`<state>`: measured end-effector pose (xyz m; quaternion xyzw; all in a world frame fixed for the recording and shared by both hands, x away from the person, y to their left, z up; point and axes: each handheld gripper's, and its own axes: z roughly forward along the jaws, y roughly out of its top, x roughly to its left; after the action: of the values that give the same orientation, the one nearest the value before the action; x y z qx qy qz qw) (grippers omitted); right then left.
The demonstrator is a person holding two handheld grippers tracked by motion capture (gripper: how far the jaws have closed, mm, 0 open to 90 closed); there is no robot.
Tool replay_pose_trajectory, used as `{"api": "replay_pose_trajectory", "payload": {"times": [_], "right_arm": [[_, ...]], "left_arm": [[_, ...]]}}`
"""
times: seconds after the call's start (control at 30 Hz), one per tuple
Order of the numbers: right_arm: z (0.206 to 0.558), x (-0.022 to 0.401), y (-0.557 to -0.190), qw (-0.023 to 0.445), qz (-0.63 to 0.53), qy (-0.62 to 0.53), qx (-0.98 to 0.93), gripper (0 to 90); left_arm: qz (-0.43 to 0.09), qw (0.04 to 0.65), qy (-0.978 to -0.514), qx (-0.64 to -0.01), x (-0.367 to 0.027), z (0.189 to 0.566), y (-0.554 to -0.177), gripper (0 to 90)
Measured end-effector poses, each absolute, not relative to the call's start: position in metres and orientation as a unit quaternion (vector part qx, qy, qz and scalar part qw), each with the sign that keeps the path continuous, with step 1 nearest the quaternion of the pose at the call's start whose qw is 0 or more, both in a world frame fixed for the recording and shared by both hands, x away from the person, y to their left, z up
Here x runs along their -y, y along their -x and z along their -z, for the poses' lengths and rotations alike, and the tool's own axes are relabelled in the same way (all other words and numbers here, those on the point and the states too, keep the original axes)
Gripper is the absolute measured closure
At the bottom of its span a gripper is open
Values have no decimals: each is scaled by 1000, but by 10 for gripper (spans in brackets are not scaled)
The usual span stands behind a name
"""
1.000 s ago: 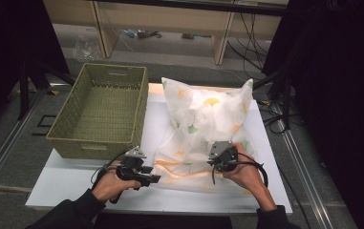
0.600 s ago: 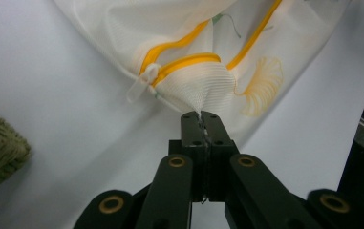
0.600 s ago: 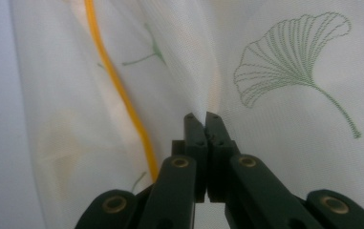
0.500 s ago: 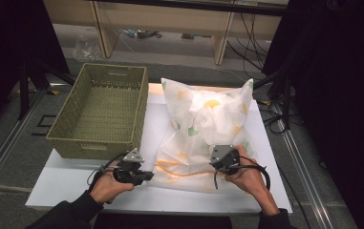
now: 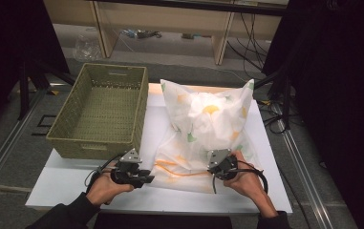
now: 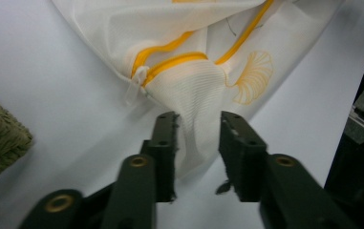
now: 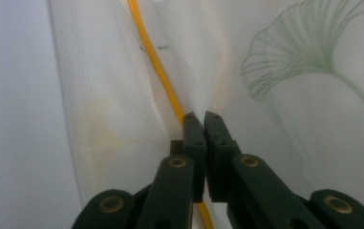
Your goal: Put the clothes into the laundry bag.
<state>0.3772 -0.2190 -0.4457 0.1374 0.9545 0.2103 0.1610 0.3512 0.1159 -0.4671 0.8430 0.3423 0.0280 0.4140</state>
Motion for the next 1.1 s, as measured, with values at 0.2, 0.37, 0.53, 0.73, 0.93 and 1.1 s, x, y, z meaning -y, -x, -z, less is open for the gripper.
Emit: {"api": "replay_pose_trajectory", "payload": {"times": [0.2,0.37,0.53,0.73,0.93,1.1], "right_arm": [[439,226,-379,176,-237,-180,-938,671],[426,234,-377,202,-287,-216,-911,526],[414,249,-377,224,-343,-250,-877,468],[400,271,-370,246,-366,-273,-855,443],[398,286,-367,248,-383,-317,-831,429],[401,287,-366,244,-383,-328,-828,378]], "left_arm": [[-65,429,-831,-349,-120,456,-349,496],[-99,437,-829,-335,-122,446,-343,406],[-115,436,-828,-333,-126,442,-340,364],[-124,448,-817,-342,-128,442,-337,336],[-128,453,-808,-354,-134,441,-337,295],[-124,456,-805,-358,-135,440,-333,290]]}}
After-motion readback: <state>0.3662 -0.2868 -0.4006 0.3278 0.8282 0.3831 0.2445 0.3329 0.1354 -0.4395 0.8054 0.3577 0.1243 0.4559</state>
